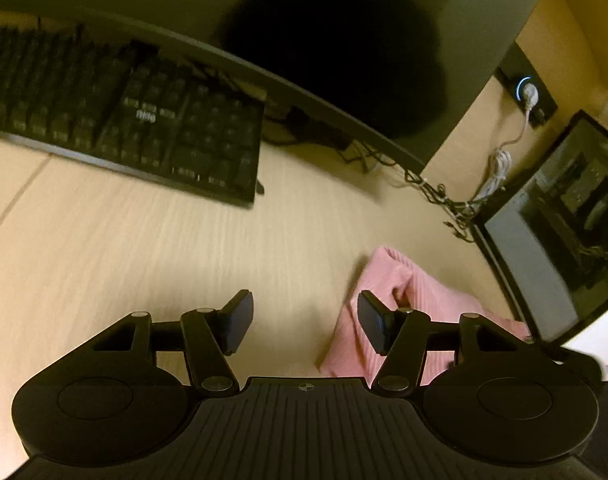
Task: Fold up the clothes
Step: 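Grasp the folded cardigan edge with the right tool and lift it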
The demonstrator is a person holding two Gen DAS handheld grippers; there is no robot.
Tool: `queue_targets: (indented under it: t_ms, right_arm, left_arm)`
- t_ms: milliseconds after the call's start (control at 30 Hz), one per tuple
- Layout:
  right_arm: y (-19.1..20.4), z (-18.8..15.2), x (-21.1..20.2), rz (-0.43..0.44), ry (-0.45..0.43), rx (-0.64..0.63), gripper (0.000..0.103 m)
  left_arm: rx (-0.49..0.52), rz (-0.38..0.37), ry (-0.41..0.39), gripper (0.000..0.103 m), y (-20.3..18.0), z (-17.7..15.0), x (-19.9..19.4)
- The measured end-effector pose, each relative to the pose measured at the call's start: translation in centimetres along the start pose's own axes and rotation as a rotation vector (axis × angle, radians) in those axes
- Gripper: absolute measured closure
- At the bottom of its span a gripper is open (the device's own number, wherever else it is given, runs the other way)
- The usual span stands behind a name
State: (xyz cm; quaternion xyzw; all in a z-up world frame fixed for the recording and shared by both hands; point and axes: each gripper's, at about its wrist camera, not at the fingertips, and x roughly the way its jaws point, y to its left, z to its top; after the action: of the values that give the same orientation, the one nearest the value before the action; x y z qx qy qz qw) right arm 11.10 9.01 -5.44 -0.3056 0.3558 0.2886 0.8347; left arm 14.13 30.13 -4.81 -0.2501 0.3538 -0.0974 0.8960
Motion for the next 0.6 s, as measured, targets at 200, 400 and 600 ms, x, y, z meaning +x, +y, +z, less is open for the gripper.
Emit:
queue_targets:
  t_ms: [200, 400, 600]
  right_arm:
    - [-12.0, 0.1, -6.1, 0.008, -0.175, 0.667, 0.095]
    - [-12.3, -1.5, -6.7, 0.063, -0.178, 0.713, 0.095]
    - [-8.3, -1.9, -5.7, 0.090, -0.160, 0.545, 0.057]
  left_arm:
    - [0.202, -0.170, 0.051, 0.007, -1.6, 1.1, 1.7]
    - [0.316, -0.374, 0.142, 0.007, -4.0, 5.0, 8.2]
    - [0.093, -0.474, 0.061, 0.004, -1.9, 8.3, 8.7]
